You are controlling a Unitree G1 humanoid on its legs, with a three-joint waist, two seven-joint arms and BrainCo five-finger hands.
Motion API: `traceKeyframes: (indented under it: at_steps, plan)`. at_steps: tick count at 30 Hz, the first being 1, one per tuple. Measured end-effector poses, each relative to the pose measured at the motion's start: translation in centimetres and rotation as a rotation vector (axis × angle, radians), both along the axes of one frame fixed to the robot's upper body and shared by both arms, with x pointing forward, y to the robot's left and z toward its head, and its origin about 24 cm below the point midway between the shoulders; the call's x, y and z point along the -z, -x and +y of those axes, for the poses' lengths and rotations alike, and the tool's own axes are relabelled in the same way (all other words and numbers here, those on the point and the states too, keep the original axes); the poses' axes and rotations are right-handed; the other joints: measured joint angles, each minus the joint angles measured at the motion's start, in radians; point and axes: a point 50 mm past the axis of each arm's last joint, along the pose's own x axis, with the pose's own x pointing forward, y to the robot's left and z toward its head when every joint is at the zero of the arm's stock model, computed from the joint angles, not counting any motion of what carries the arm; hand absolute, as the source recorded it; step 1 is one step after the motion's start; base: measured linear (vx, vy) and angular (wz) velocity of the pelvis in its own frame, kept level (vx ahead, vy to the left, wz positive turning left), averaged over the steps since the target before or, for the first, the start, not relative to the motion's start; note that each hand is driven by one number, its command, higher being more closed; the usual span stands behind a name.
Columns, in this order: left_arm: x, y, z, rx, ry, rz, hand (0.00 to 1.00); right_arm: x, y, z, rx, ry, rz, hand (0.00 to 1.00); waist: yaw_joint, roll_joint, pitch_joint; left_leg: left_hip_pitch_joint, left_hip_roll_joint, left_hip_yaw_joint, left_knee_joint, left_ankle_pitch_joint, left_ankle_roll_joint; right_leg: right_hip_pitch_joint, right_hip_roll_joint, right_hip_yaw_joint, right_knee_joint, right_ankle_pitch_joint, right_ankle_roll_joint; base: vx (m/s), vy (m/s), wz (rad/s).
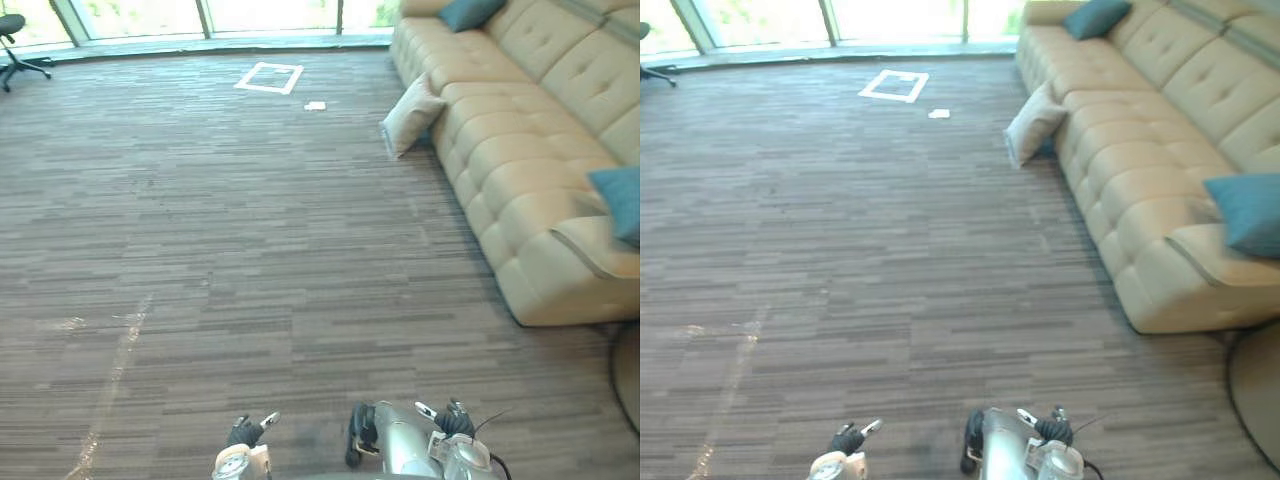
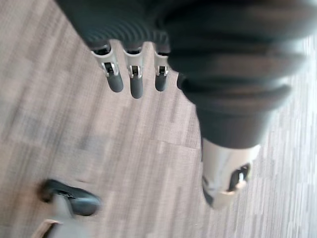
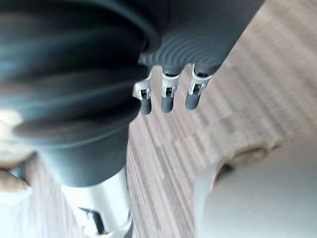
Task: Pick up cushions and gather them together orderly.
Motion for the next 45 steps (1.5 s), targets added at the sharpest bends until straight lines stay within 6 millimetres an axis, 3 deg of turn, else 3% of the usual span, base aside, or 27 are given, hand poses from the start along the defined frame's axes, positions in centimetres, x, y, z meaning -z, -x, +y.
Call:
traceKeyframes:
  at_steps: [1,3,5,8,10,12,13,14,15,16,17,18,21,24,26,28,29,30,32,33,34,35,37,39,42,44,45]
  plan:
    - [-0.2,-0.2,0.7,-0.035,-0.011,-0.017,0.0,0.2,0.2,0.2,-0.002,-0.007,0.017,0.0,0.012,0.002,0.016,-0.086,0.037,0.017,0.188,-0.026,-0.013,0.106,0.028,0.01,-0.064,0.0,-0.001,0.54,-0.118,-0.4]
    - [-0.6,-0.3,1.9,-0.052,-0.048,-0.041,0.0,0.7,0.6,1.1,-0.008,-0.036,0.047,0.0,0.019,-0.05,0.034,-0.217,0.048,0.077,0.262,-0.083,0.016,0.281,0.031,0.029,-0.196,-0.001,-0.001,0.64,-0.144,-0.28]
    - [-0.9,-0.6,2.3,-0.049,-0.063,-0.066,0.0,0.8,0.8,1.5,-0.015,-0.042,0.055,0.0,0.026,-0.057,0.026,-0.358,0.056,0.141,0.2,-0.117,0.028,0.386,0.041,0.06,-0.32,-0.011,0.022,0.57,-0.066,-0.32]
    - [-1.1,-0.7,2.4,-0.046,-0.069,-0.075,0.0,0.9,0.8,1.7,-0.044,-0.037,0.068,0.0,0.054,-0.051,0.03,-0.474,0.02,0.256,-0.189,-0.162,0.057,0.517,0.037,0.108,-0.433,-0.021,0.048,0.57,0.072,-0.43]
    - [-1.2,-0.9,2.3,-0.041,-0.07,-0.087,0.0,0.9,0.6,2.5,-0.055,-0.05,0.066,0.0,0.072,-0.051,0.028,-0.487,-0.056,0.271,-0.539,-0.093,0.059,0.594,0.023,0.138,-0.487,-0.033,0.067,0.7,0.196,-0.61]
    - [-1.4,-1.2,2.3,-0.042,-0.073,-0.108,0.0,1.3,0.7,3.6,-0.094,-0.067,0.091,0.0,0.098,-0.075,0.011,-0.491,-0.105,0.252,-0.563,0.039,0.122,0.631,-0.01,0.196,-0.504,-0.053,0.089,0.66,0.248,-0.74]
    - [-1.6,-1.5,3.0,-0.009,-0.102,-0.11,0.0,1.4,0.7,4.8,-0.095,-0.095,0.089,0.0,0.09,-0.112,0.001,-0.488,-0.139,0.252,-0.547,0.03,0.153,0.619,-0.052,0.21,-0.459,-0.044,0.086,0.83,0.316,-0.33]
    - [-1.6,-1.5,3.3,0.002,-0.114,-0.109,0.0,1.4,0.8,5.1,-0.095,-0.102,0.087,0.0,0.086,-0.135,-0.002,-0.486,-0.158,0.253,-0.515,-0.015,0.188,0.583,-0.084,0.221,-0.362,-0.024,0.12,0.71,0.275,0.07]
    - [-1.6,-1.5,3.5,0.001,-0.118,-0.109,0.0,1.4,0.8,5.0,-0.096,-0.099,0.09,0.0,0.086,-0.144,-0.003,-0.477,-0.168,0.253,-0.493,-0.042,0.186,0.559,-0.096,0.228,-0.278,-0.006,0.146,0.7,0.285,0.35]
    - [-1.6,-1.6,3.7,0.018,-0.126,-0.096,0.0,1.5,1.0,4.8,-0.099,-0.088,0.097,0.0,0.082,-0.162,-0.001,-0.432,-0.191,0.248,-0.478,-0.104,0.18,0.47,-0.121,0.244,-0.028,0.071,0.215,0.54,0.228,0.39]
    - [-1.5,-1.8,3.8,0.03,-0.13,-0.088,0.0,1.5,1.0,4.7,-0.1,-0.084,0.097,0.0,0.08,-0.171,0.001,-0.394,-0.206,0.24,-0.482,-0.139,0.178,0.404,-0.138,0.254,0.14,0.162,0.253,0.63,0.244,0.45]
    - [-1.3,-1.7,3.8,0.048,-0.134,-0.059,0.0,1.4,0.8,4.5,-0.103,-0.078,0.086,0.0,0.072,-0.167,0.012,-0.326,-0.222,0.227,-0.494,-0.175,0.166,0.321,-0.158,0.253,0.336,0.19,0.275,0.59,0.174,0.23]
    - [-0.8,-0.9,3.2,0.097,-0.133,-0.02,0.0,0.9,0.4,3.8,-0.103,-0.051,0.041,0.0,0.061,-0.144,0.012,-0.11,-0.224,0.226,-0.604,-0.244,0.155,0.135,-0.157,0.197,0.491,0.104,0.201,0.63,0.089,-0.04]
    - [-0.7,-1.2,2.7,0.145,-0.131,-0.008,0.0,0.5,0.2,3.0,-0.097,-0.028,0.013,0.0,0.041,-0.142,0.011,0.037,-0.22,0.211,-0.711,-0.263,0.131,-0.048,-0.147,0.103,0.344,0.033,0.147,0.61,-0.043,0.3]
    - [-0.5,-1.2,2.0,0.165,-0.119,-0.004,0.0,0.4,0.3,2.3,-0.086,-0.015,0.018,0.0,0.024,-0.134,0.008,0.128,-0.215,0.203,-0.777,-0.281,0.094,-0.119,-0.143,0.035,0.052,0.068,0.131,0.77,-0.138,0.43]
    - [-0.3,-0.9,1.5,0.169,-0.105,0.01,0.0,0.3,0.0,2.2,-0.081,-0.014,0.006,0.0,0.007,-0.121,0.013,0.253,-0.202,0.201,-0.83,-0.334,0.051,-0.147,-0.101,0.044,-0.222,0.188,0.115,0.81,-0.182,0.28]
    - [-0.2,-0.7,1.2,0.167,-0.096,0.014,0.0,0.2,-0.1,2.0,-0.084,-0.011,0.001,0.0,0.001,-0.113,0.012,0.283,-0.188,0.197,-0.83,-0.347,0.049,-0.145,-0.087,0.067,-0.188,0.263,0.092,0.87,-0.193,0.34]
    - [0.0,-0.4,0.3,0.168,-0.07,0.026,0.0,0.1,-0.4,2.0,-0.092,-0.007,-0.007,0.0,-0.001,-0.088,-0.001,0.307,-0.158,0.18,-0.806,-0.341,0.043,-0.159,-0.073,0.072,-0.08,0.245,0.054,0.68,-0.164,0.4]
    - [0.1,-0.6,-1.1,0.174,-0.031,0.018,0.0,-0.1,-0.5,1.2,-0.092,0.013,-0.01,0.0,-0.006,-0.053,-0.017,0.279,-0.112,0.125,-0.685,-0.299,0.028,-0.171,-0.068,0.053,0.059,0.109,0.033,0.8,-0.278,0.37]
    - [0.0,-0.8,-1.5,0.18,-0.017,0.01,0.0,-0.1,-0.6,0.8,-0.096,0.024,-0.005,0.0,-0.006,-0.025,-0.015,0.193,-0.061,0.067,-0.456,-0.248,0.002,-0.132,-0.048,0.033,0.077,0.052,0.021,0.92,-0.365,0.25]
    - [0.0,-0.9,-1.1,0.155,-0.019,0.004,0.0,-0.1,-0.7,0.7,-0.095,0.025,0.0,0.0,-0.006,-0.013,-0.009,0.09,-0.029,0.01,-0.231,-0.138,0.01,-0.085,-0.032,0.023,0.061,0.024,0.013,0.75,-0.276,0.13]
    - [-0.2,-0.9,-0.7,0.121,-0.022,-0.004,0.0,-0.1,-0.6,0.6,-0.093,0.031,0.011,0.0,-0.002,0.0,0.001,-0.007,-0.002,-0.017,-0.016,-0.092,-0.007,-0.018,0.001,0.025,0.021,0.01,0.006,0.73,-0.234,-0.12]
    - [-0.7,-1.3,0.6,0.073,-0.054,-0.039,0.0,0.4,-0.1,0.9,-0.105,0.027,0.052,0.0,0.019,-0.017,0.035,-0.142,0.039,0.035,0.247,-0.124,0.0,0.195,0.044,0.056,-0.111,0.002,-0.002,0.75,-0.169,-0.38]
    - [-0.9,-1.0,1.6,0.061,-0.081,-0.052,0.0,0.8,0.5,1.7,-0.126,0.011,0.079,0.0,0.036,-0.056,0.02,-0.274,0.04,0.125,0.209,-0.164,0.016,0.341,0.043,0.087,-0.252,0.004,0.002,0.61,-0.1,-0.45]
    - [-1.1,-1.0,2.0,0.047,-0.089,-0.067,0.0,0.8,0.3,2.3,-0.14,0.001,0.082,0.0,0.055,-0.056,0.02,-0.428,0.016,0.205,-0.065,-0.195,0.055,0.481,0.035,0.142,-0.385,0.009,0.015,0.63,0.023,-0.6]
    - [-1.3,-1.4,1.9,0.034,-0.084,-0.088,0.0,1.0,0.5,2.8,-0.14,-0.011,0.091,0.0,0.075,-0.063,0.024,-0.46,-0.073,0.229,-0.468,-0.122,0.069,0.578,0.006,0.184,-0.435,-0.008,0.056,0.75,0.175,-0.54]
    - [-1.2,-1.2,1.9,0.035,-0.084,-0.083,0.0,1.0,0.5,2.8,-0.145,-0.007,0.092,0.0,0.075,-0.059,0.02,-0.459,-0.092,0.229,-0.559,-0.079,0.081,0.592,0.005,0.193,-0.433,-0.017,0.072,0.68,0.218,-0.56]
